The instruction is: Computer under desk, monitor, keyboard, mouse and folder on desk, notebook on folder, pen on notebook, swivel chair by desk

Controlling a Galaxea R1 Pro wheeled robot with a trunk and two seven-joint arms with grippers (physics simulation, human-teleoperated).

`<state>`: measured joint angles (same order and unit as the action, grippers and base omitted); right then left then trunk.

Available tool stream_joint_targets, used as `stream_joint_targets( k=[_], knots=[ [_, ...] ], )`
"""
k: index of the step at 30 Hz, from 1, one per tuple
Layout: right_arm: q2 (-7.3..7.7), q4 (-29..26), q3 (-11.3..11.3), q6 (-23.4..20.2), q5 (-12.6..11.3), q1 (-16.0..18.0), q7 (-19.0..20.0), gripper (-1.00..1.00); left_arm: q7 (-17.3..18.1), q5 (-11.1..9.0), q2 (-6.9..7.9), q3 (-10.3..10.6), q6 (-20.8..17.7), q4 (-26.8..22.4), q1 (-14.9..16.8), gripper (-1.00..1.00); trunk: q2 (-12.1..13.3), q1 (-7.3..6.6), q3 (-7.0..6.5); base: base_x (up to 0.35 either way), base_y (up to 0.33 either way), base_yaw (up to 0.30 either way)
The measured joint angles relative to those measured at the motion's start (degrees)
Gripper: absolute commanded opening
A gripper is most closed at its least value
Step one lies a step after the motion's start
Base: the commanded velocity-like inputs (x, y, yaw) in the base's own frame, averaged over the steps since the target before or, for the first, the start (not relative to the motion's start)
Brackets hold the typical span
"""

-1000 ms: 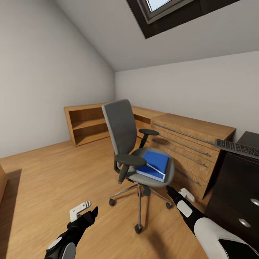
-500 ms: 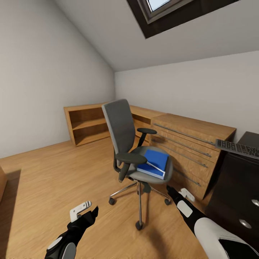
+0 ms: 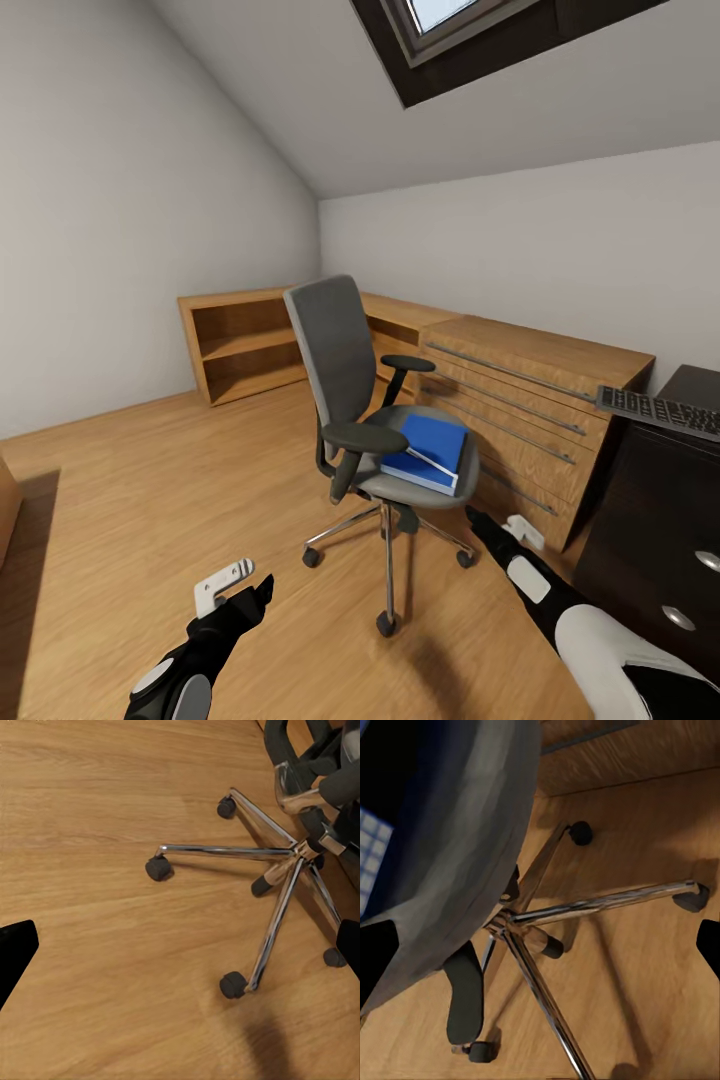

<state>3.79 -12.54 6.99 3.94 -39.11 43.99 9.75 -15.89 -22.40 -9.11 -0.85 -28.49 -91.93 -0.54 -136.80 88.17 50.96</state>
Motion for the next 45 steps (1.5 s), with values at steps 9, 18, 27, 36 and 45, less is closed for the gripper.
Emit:
stream_joint_targets(
  k=[9,18,27,36,45],
  knots=[
    [1.13,0.0,0.0,-2.8,-0.1,0.0,3.0,1.0,0.0,0.0,-0.03,0.6,0.1,0.0,0.0,1.0,2.8,-1.53,-1.25,0.0,0.0,0.0],
    [1.75,0.0,0.2,-4.8,-0.3,0.0,3.3,1.0,0.0,0.0,-0.01,0.8,0.1,0.3,0.0,1.0,2.8,-1.55,-1.26,0.15,0.0,0.0],
    [1.76,0.1,0.4,-5.0,-0.3,0.0,3.3,1.0,0.2,0.5,-0.04,1.8,0.2,0.7,0.0,1.0,2.8,-1.55,-1.26,0.156,0.0,0.0],
    [1.76,0.1,0.4,-5.1,-0.2,0.0,3.3,1.0,0.2,0.9,-0.04,2.2,0.2,0.7,0.0,1.0,2.8,-1.54,-1.26,0.028,0.0,0.0],
    [1.84,0.1,0.6,-5.0,-0.2,0.0,3.3,1.0,0.2,0.9,-0.04,2.2,0.2,0.8,0.0,1.0,2.8,-1.54,-1.26,0.001,0.0,0.0]
  ],
)
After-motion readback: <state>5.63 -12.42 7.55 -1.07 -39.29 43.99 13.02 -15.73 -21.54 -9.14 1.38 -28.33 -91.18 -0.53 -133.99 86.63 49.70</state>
